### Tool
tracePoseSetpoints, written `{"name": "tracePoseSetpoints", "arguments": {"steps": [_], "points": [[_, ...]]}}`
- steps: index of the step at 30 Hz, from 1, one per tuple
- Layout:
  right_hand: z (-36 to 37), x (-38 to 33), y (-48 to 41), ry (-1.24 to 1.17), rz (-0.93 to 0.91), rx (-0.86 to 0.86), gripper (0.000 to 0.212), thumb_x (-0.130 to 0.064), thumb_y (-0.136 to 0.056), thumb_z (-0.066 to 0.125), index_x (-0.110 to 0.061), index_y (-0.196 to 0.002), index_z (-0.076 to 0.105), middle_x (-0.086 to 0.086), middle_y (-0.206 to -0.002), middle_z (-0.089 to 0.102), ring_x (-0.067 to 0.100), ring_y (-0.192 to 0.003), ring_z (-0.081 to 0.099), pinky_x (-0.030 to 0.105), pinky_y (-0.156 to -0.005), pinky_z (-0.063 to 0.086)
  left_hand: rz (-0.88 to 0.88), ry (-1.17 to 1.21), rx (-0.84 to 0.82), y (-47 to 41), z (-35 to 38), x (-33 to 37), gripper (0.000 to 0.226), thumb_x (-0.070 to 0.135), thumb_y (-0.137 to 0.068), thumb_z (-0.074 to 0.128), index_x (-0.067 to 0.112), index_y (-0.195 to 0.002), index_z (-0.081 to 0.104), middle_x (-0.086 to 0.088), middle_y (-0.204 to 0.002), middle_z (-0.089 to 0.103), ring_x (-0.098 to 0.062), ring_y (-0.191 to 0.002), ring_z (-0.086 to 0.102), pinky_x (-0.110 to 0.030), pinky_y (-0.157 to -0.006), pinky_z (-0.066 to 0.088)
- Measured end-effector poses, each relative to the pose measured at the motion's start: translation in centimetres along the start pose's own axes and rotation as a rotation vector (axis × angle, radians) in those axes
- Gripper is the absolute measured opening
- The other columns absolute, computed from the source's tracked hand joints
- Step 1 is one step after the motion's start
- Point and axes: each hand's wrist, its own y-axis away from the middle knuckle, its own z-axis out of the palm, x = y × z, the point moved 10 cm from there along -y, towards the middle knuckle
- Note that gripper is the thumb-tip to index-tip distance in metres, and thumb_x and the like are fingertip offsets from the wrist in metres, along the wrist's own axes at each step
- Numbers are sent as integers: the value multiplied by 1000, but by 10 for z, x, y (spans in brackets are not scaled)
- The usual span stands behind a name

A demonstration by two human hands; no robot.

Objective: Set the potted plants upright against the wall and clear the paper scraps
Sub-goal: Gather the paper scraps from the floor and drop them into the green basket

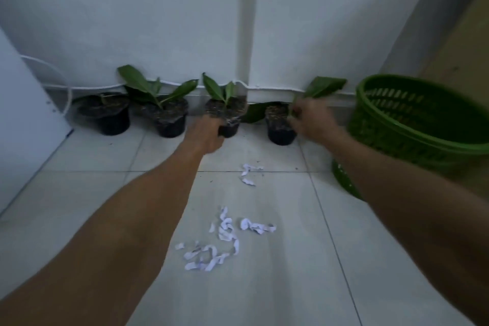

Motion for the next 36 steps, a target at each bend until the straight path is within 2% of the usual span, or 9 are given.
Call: {"name": "tracePoseSetpoints", "arguments": {"steps": [4, 7, 12, 17, 19, 24, 29, 32, 36], "points": [[144, -25, 72, -81, -34, -272, 46, -40, -90, 66, -13, -127, 63, 16, -128, 60, 33, -122, 55, 38, -102, 43, -253, -50, -109, 82, 68, -125, 59, 42, -93, 57, 25, -147, 39, -14, -154, 32, -33, -140, 33, -49, -110, 33], [217, -30, 130, -84, -24, -399, 64, -57, -90, 57, -24, -144, 47, 11, -155, 37, 28, -144, 33, 42, -114, 34, -377, -47, -132, 137, 98, -182, 63, 46, -95, 53, 27, -152, 32, -13, -160, 20, -33, -147, 21, -50, -114, 27], [255, -63, 182, -193, -86, -367, 83, -72, -86, 39, -23, -152, 32, 11, -164, 19, 23, -153, 13, 49, -121, 19, -496, 91, -129, 185, 120, -224, 69, 55, -96, 46, 32, -156, 21, -9, -165, 5, -32, -151, 8, -53, -117, 20], [271, -105, 214, -266, -353, -389, 96, -80, -81, 48, -30, -157, 19, -7, -166, 5, 7, -153, 3, 32, -123, 4, -486, 122, -101, 200, 140, -224, 69, 64, -93, 42, 32, -152, 30, -1, -165, 11, -26, -152, 8, -54, -118, 16], [276, -114, 220, -204, -448, -387, 102, -84, -77, 49, -29, -157, 17, -5, -167, 4, 8, -153, 3, 35, -122, 6, -413, 87, -59, 202, 143, -210, 69, 66, -92, 38, 33, -152, 31, -1, -165, 13, -25, -152, 9, -57, -118, 14], [284, -132, 207, -78, -482, -315, 72, -63, -97, 28, -16, -153, 35, 14, -163, 21, 27, -152, 20, 47, -121, 22, -325, -2, 5, 208, 155, -178, 79, 76, -87, 29, 36, -155, 22, -8, -164, 14, -27, -152, 10, -58, -117, 11], [293, -137, 179, -118, -374, -299, 42, -18, -102, 47, -9, -143, 51, 20, -153, 39, 38, -142, 36, 48, -118, 28, -214, 13, 232, 206, 141, -153, 73, 58, -88, 48, 26, -153, 34, -7, -140, 51, -26, -126, 52, -44, -102, 40], [283, -126, 164, 7, -339, -191, 43, -25, -102, 47, -14, -143, 50, 15, -153, 42, 34, -144, 35, 52, -119, 24, -161, 10, 308, 204, 132, -153, 74, 54, -86, 53, 32, -153, 30, -6, -144, 48, -23, -116, 56, -38, -86, 44], [275, -85, 142, 186, -176, -157, 55, -41, -100, 42, -20, -150, 38, 16, -160, 29, 32, -149, 24, 58, -119, 17, -284, -45, 333, 195, 126, -181, 74, 61, -86, 48, 33, -153, 30, -6, -159, 29, -26, -132, 43, -43, -91, 40]]}}
